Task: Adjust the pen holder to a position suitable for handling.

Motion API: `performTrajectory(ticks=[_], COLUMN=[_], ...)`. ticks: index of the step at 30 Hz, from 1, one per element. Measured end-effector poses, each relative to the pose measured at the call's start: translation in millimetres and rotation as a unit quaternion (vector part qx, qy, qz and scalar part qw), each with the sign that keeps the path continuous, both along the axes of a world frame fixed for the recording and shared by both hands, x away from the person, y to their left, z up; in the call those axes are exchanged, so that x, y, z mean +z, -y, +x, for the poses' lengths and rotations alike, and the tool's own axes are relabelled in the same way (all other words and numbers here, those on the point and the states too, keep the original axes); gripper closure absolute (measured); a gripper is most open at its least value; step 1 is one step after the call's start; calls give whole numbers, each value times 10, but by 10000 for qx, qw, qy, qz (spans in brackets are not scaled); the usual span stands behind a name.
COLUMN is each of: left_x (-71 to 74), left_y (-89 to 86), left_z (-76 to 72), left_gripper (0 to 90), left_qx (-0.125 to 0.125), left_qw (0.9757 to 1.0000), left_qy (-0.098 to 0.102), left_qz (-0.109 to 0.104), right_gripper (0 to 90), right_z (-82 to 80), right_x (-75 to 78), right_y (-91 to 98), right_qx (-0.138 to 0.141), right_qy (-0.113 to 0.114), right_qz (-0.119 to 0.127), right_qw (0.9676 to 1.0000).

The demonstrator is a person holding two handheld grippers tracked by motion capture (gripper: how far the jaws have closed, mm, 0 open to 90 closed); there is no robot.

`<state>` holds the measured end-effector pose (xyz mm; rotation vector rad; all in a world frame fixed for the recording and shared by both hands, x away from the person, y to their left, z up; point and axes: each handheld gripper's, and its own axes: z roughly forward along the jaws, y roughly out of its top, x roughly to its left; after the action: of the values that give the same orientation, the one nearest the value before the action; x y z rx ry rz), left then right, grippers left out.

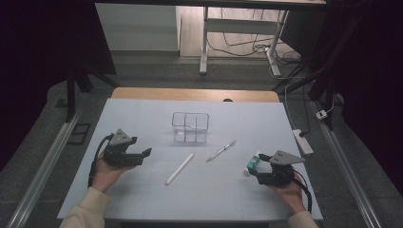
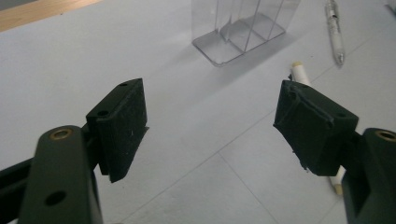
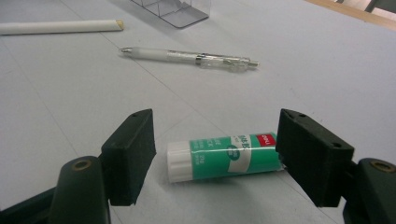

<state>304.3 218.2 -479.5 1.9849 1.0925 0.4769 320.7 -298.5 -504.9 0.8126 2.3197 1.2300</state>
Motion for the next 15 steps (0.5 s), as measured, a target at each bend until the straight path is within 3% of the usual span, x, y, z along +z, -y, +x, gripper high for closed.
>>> performTrajectory(ticks=[15], left_x=[-35], left_y=[-84], left_z=[314], left_gripper=[287], left_qx=[216], left_qw=[9997], left_qy=[-114], left_qz=[-41], right_gripper=[284], right_z=[-1], right_x=[-2], right_y=[-4], right_qx=[7], right_qy=[-11], right_qz=[-8], right_qw=[10000])
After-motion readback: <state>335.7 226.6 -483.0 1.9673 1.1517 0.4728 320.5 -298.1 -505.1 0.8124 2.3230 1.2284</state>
